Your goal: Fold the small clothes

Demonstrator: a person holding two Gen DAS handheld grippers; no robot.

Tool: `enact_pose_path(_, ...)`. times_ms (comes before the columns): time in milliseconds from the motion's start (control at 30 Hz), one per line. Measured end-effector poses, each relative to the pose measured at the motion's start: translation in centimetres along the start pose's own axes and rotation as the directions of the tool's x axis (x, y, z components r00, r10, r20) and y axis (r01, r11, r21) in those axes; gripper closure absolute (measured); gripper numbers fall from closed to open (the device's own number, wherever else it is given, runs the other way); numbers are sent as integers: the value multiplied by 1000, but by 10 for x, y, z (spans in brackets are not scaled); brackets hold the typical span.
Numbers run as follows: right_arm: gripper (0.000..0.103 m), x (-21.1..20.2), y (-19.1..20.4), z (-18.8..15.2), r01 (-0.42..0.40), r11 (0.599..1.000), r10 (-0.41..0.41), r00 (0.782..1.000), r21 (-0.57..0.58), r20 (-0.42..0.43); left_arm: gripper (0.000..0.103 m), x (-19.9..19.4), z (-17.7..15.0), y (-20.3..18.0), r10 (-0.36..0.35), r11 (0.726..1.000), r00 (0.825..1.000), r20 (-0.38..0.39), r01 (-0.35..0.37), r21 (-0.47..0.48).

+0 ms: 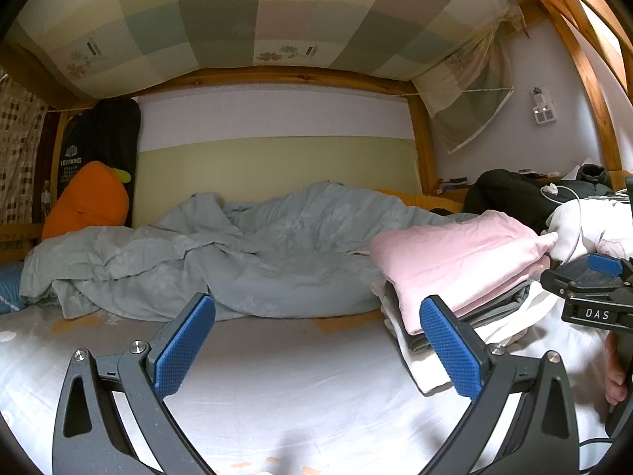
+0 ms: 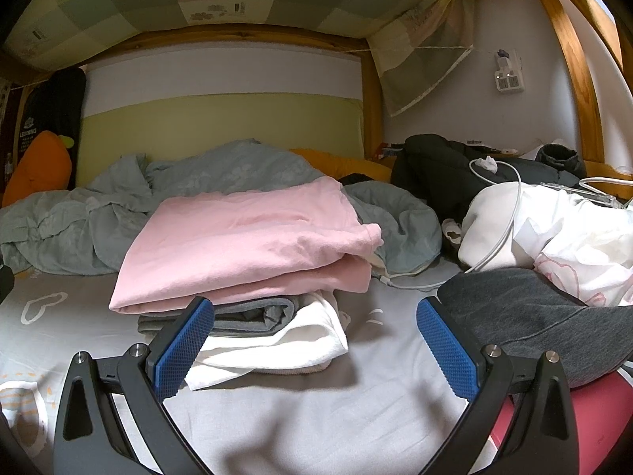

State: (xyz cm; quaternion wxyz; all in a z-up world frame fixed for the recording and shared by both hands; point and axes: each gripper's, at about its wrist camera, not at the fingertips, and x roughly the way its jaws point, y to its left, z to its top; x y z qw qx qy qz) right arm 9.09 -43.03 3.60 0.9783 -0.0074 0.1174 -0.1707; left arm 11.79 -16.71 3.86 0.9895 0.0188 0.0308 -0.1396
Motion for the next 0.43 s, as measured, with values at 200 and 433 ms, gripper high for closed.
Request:
enact_pose_path(200, 1, 1, -1, -1, 0, 1000, 0, 1000, 6, -8, 0, 1, 0, 2, 0, 1000, 1000, -8, 0, -4)
enact_pose_path(433, 1, 3, -1, -1, 6, 1000, -6, 1000, 0, -11, 0, 2, -2, 2, -3, 1000, 1000, -6, 3, 2)
